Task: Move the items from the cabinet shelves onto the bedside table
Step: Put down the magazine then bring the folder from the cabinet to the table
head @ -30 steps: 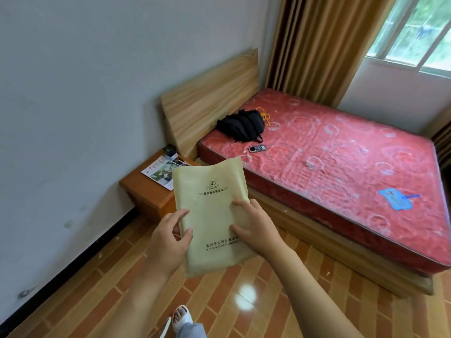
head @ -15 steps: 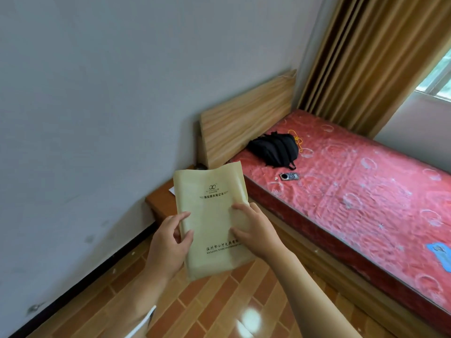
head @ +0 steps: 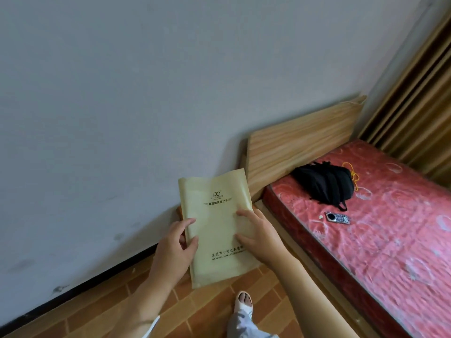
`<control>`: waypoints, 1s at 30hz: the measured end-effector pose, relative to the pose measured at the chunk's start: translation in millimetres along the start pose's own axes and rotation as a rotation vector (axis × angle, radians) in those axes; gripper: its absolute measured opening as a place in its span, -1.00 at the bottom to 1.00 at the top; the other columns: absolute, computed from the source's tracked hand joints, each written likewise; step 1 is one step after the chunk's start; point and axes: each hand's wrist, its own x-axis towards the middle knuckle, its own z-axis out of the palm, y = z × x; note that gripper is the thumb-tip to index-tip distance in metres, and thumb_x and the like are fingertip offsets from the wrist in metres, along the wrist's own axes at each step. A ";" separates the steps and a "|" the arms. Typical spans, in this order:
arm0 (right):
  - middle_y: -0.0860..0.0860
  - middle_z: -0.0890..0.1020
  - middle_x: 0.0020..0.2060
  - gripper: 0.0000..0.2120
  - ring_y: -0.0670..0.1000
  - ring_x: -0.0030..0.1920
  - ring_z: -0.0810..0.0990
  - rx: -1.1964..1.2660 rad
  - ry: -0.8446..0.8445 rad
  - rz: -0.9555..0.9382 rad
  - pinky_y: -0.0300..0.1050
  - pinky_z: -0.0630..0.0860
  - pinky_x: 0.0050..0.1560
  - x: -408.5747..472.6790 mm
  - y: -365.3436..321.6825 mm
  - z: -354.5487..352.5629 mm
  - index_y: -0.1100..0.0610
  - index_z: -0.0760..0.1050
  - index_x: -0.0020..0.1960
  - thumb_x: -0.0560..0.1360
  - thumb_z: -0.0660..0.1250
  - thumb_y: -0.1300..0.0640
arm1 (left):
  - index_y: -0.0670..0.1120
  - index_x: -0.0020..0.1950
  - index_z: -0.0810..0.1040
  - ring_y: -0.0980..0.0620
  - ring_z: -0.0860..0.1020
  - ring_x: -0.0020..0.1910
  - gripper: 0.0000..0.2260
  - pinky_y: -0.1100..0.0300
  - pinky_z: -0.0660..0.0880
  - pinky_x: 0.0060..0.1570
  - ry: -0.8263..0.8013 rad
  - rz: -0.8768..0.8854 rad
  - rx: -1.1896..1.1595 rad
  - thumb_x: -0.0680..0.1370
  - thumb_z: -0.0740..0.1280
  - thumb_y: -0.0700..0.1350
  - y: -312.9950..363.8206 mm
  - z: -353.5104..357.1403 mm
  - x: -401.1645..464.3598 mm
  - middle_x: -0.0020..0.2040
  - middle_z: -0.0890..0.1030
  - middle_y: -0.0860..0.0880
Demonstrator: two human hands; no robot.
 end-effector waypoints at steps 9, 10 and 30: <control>-0.31 0.41 0.15 -0.45 -0.20 0.07 0.53 0.107 -0.077 0.016 -0.37 0.44 -0.04 131.7 87.9 -35.9 -0.28 0.40 0.38 0.41 0.40 -0.07 | 0.22 0.33 0.51 0.06 0.53 -0.20 -0.58 0.37 0.46 -0.25 0.005 -0.080 0.095 0.54 0.45 -0.12 15.0 78.5 120.5 -0.04 0.52 0.20; -0.32 0.41 0.15 -0.45 -0.23 0.06 0.52 0.111 -0.083 0.018 -0.41 0.41 -0.07 140.6 97.1 -38.8 -0.28 0.40 0.38 0.42 0.40 -0.06 | 0.20 0.34 0.52 0.06 0.53 -0.21 -0.58 0.39 0.45 -0.26 0.004 -0.091 0.104 0.54 0.45 -0.13 17.2 86.2 129.3 -0.07 0.52 0.17; -0.19 0.33 0.19 -0.45 -0.10 -0.06 0.60 0.077 -0.405 0.172 -0.13 0.65 -0.11 283.7 273.2 60.5 -0.30 0.21 0.49 0.56 0.30 -0.06 | 0.15 0.39 0.48 0.28 0.57 -0.03 -0.59 0.46 0.50 -0.21 -0.140 -0.376 0.222 0.59 0.42 -0.15 -97.3 218.1 248.4 0.09 0.54 0.22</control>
